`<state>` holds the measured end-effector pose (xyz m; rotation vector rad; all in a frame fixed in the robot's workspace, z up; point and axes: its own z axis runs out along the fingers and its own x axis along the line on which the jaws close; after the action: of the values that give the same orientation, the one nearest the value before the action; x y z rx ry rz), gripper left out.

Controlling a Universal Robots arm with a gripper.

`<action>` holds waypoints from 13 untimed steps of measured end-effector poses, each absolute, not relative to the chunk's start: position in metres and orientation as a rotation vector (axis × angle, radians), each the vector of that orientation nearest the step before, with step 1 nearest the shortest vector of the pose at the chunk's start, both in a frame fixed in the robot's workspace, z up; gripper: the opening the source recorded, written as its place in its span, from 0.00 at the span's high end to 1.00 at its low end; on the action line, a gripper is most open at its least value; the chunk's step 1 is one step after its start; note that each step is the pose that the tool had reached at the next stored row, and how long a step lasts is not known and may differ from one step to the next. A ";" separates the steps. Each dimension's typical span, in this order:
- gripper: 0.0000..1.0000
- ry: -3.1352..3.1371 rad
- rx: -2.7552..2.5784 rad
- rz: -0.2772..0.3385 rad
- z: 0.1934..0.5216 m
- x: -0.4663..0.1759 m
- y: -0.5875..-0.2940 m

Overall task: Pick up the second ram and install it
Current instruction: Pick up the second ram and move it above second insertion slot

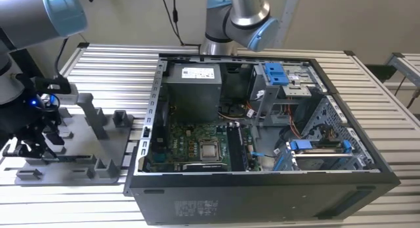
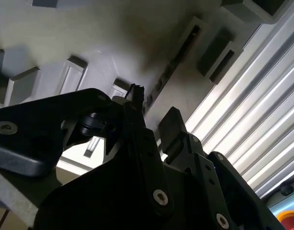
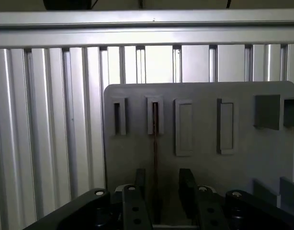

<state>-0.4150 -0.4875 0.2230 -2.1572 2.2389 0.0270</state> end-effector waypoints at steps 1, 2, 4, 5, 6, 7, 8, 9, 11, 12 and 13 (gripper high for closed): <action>0.58 2.235 -2.162 0.027 0.221 -0.415 -0.487; 0.58 2.230 -2.166 0.027 0.219 -0.415 -0.487; 0.58 2.220 -2.177 0.028 0.216 -0.415 -0.487; 0.58 2.214 -2.183 0.028 0.214 -0.415 -0.487; 0.58 2.209 -2.189 0.028 0.212 -0.415 -0.487; 0.58 2.204 -2.193 0.028 0.211 -0.415 -0.487; 0.58 2.200 -2.198 0.027 0.209 -0.415 -0.487; 0.58 2.195 -2.203 0.027 0.207 -0.415 -0.487; 0.58 2.186 -2.212 0.027 0.204 -0.415 -0.488; 0.58 2.182 -2.216 0.027 0.203 -0.415 -0.487; 0.58 2.178 -2.220 0.027 0.202 -0.415 -0.488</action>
<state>-0.4149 -0.4875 0.2018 -2.2205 2.1783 0.0267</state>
